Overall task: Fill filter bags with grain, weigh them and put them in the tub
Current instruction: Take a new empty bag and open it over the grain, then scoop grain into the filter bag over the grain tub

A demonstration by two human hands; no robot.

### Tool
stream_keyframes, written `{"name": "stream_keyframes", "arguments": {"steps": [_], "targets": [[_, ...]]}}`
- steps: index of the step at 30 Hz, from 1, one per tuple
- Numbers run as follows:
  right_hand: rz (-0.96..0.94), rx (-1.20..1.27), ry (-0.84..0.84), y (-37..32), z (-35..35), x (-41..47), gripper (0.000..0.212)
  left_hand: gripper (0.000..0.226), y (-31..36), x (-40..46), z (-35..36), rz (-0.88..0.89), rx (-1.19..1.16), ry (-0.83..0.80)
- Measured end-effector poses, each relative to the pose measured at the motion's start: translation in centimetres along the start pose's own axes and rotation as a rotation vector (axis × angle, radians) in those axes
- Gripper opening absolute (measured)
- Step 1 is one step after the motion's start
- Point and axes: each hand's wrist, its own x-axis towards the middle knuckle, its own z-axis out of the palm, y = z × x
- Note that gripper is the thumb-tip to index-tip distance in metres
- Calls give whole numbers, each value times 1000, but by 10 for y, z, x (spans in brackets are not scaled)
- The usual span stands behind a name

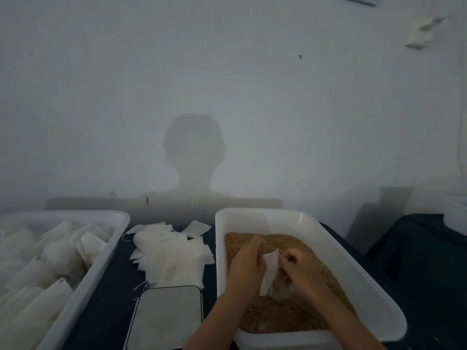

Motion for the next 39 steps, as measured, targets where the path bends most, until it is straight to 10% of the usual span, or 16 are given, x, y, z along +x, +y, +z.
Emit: {"name": "stream_keyframes", "arguments": {"steps": [9, 12, 20, 28, 39], "targets": [[66, 54, 30, -1, -4, 1, 28, 46, -1, -5, 6, 194, 366, -127], [103, -24, 103, 2, -6, 0, 33, 22, 3, -5, 2, 294, 318, 44], [203, -893, -269, 13, -17, -8, 18, 14, 3, -8, -1, 80, 367, -69], [99, -1047, -285, 6, -18, -8, 14, 31, 1, -10, 3, -84, 535, -462], [64, -1290, -246, -33, -59, 21, 29, 20, 2, -7, -1, -126, 442, -265]]}}
